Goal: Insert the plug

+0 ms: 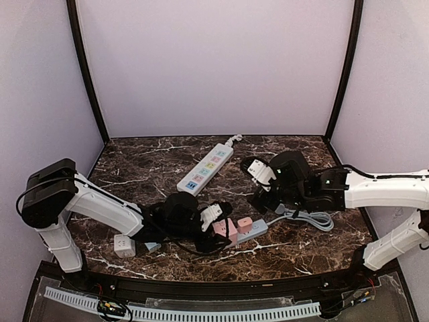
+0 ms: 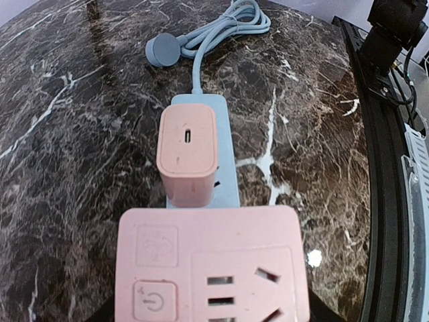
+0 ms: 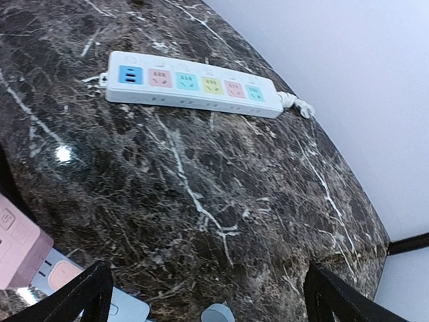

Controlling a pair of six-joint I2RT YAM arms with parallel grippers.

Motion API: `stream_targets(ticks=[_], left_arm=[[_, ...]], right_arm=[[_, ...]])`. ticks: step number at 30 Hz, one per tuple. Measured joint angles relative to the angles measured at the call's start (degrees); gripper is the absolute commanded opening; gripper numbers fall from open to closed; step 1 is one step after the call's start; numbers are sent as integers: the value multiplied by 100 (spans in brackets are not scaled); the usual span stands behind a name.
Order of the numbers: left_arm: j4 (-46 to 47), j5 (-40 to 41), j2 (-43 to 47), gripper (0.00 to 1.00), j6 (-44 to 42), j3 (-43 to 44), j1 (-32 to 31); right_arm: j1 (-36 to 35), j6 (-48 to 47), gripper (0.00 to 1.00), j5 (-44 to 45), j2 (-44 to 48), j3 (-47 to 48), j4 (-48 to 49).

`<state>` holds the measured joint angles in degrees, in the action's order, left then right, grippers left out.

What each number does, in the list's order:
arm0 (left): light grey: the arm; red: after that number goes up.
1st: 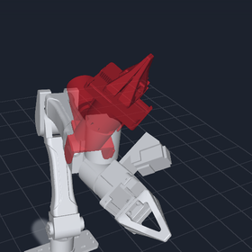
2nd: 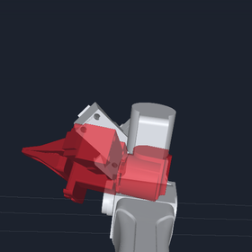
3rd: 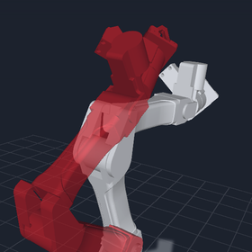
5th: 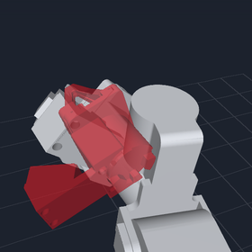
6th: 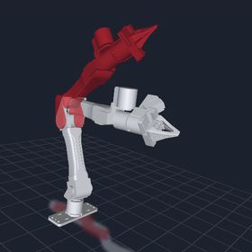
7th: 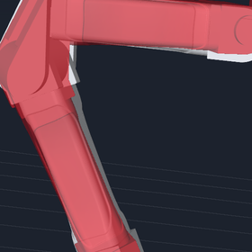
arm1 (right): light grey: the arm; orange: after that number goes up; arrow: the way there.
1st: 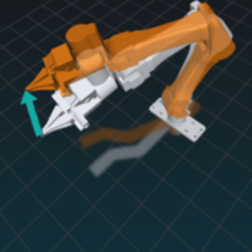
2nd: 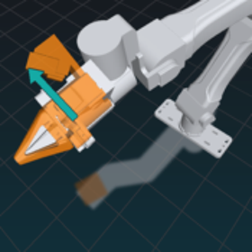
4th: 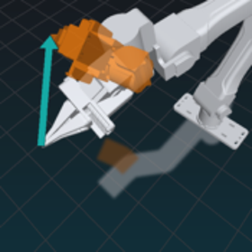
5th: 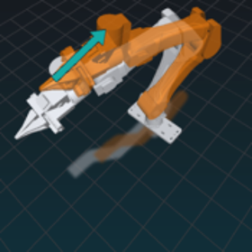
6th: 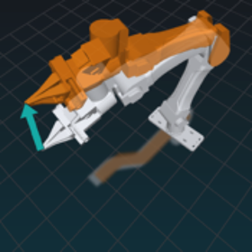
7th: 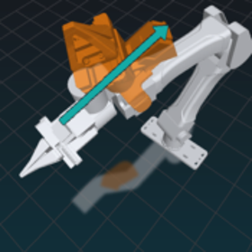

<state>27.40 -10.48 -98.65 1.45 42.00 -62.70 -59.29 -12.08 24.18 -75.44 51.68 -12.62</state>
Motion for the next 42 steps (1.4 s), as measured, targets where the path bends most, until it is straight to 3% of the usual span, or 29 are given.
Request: stream_targets(ticks=[14,20,23,31,42], left_arm=[[-216,-85,-1814,56,-649,2339,-15],[-439,-59,-2592,69,-748,3504,24],[-420,-39,-2865,83,-820,3842,28],[-437,-70,-2855,98,-774,3862,48],[-577,501,-1193,99,-286,2691,55]], right_arm=[[1425,1729,99,1517,1172,-800,498],[1707,2175,99,1733,1644,-997,570],[1742,2269,99,1744,1792,-1005,623],[1742,2426,99,1513,1917,-1005,654],[1742,2614,99,896,2055,-1005,673]])
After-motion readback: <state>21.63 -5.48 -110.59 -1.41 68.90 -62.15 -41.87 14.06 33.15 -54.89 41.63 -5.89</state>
